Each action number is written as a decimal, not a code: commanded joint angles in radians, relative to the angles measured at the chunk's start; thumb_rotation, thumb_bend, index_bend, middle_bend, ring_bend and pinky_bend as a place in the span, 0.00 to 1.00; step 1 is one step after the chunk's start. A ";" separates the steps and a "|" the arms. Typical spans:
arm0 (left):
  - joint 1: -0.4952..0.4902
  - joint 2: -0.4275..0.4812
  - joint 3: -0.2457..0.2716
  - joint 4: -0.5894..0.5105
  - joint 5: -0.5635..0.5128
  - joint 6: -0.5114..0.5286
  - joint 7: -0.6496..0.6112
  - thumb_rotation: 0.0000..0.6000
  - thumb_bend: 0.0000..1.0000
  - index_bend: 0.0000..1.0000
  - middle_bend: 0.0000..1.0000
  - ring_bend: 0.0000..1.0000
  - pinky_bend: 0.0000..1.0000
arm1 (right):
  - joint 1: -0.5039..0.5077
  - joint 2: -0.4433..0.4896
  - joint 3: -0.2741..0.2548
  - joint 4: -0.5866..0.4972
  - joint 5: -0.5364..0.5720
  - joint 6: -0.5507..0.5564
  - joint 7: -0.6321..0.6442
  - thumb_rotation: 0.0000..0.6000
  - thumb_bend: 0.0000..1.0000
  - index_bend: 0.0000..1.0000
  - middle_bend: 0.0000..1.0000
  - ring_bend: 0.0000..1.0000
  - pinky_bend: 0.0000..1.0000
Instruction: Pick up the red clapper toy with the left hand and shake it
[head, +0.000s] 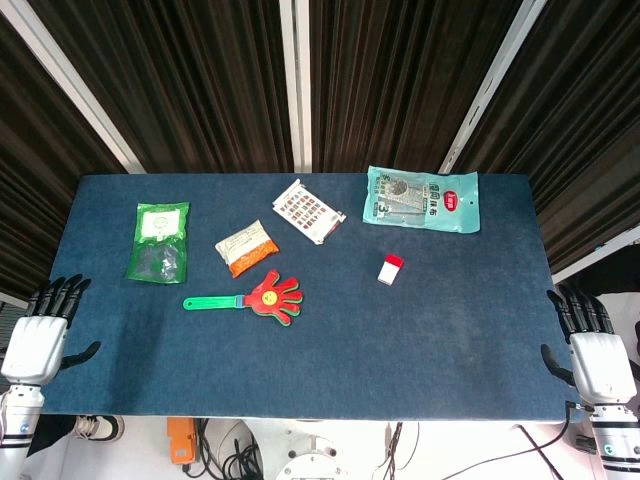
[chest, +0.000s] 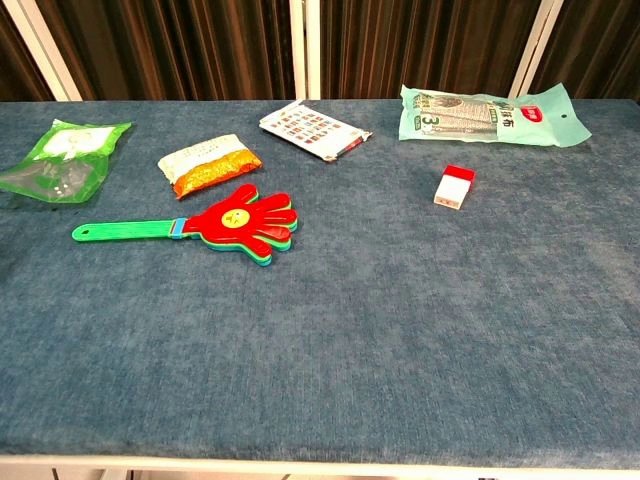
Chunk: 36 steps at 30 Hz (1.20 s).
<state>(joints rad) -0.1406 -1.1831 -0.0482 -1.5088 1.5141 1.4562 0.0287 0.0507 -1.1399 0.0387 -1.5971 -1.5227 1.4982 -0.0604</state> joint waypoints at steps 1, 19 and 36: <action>-0.002 -0.001 0.000 0.004 -0.001 -0.003 0.002 1.00 0.16 0.08 0.04 0.00 0.00 | -0.001 0.001 -0.001 0.001 -0.004 0.003 0.000 1.00 0.29 0.00 0.00 0.00 0.00; -0.066 -0.049 -0.002 -0.027 0.018 -0.079 0.014 1.00 0.14 0.09 0.05 0.00 0.00 | -0.010 0.018 0.010 0.024 0.013 0.012 0.026 1.00 0.29 0.00 0.00 0.00 0.00; -0.285 -0.294 -0.072 0.006 -0.086 -0.361 0.052 1.00 0.16 0.15 0.10 0.00 0.02 | -0.002 0.030 0.018 0.042 0.020 -0.004 0.059 1.00 0.29 0.00 0.00 0.00 0.00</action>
<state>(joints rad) -0.3985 -1.4447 -0.1044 -1.5293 1.4540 1.1251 0.0762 0.0481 -1.1107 0.0564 -1.5550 -1.5028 1.4947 -0.0013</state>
